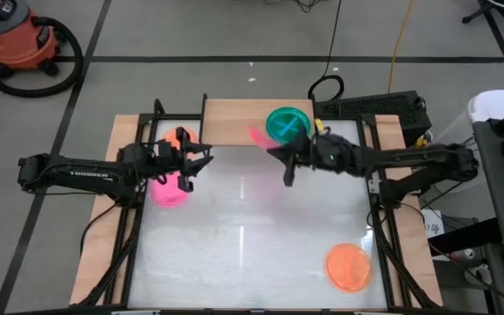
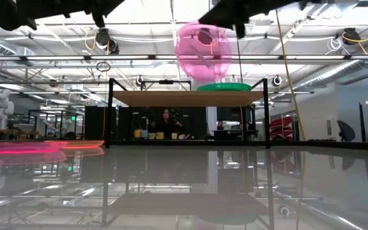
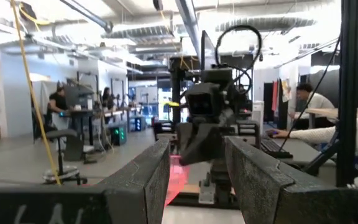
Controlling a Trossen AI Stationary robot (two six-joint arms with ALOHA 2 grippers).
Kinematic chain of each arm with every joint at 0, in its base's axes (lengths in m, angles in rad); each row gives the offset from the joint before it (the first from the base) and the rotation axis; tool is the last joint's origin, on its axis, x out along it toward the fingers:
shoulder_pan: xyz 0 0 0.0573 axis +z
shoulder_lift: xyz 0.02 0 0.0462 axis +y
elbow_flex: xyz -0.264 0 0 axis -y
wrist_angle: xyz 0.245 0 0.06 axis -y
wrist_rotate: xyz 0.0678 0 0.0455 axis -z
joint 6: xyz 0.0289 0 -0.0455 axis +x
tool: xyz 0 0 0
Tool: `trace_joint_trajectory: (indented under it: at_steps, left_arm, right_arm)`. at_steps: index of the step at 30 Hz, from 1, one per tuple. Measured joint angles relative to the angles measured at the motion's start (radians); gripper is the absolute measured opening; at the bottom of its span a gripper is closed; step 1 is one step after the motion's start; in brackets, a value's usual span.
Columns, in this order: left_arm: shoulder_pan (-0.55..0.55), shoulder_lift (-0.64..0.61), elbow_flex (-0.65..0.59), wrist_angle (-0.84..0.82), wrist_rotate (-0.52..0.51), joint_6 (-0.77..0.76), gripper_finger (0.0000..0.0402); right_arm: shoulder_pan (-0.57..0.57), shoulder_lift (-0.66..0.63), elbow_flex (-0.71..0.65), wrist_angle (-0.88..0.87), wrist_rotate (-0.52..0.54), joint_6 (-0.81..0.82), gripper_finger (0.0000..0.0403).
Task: Place and stack plates onto a shelf
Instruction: Put the right pink plate on the shelf
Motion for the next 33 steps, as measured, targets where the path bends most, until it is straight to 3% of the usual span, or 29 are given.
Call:
trace_joint_trajectory:
  at_steps: [13,20,33]
  left_arm:
    - [0.004,0.0,0.0,0.076,-0.011,0.157,0.0161]
    - [0.012,-0.001,0.017,0.071,-0.017,0.155,0.0161]
    - [0.013,0.0,0.017,0.06,-0.03,0.143,0.0161]
  right_arm:
    - [-0.134,0.328,0.392,-0.045,-0.238,-0.09,0.0]
    - [-0.198,0.457,0.499,-0.155,-0.228,-0.184,0.0]
    - [-0.199,0.547,0.502,-0.232,-0.178,-0.327,0.0]
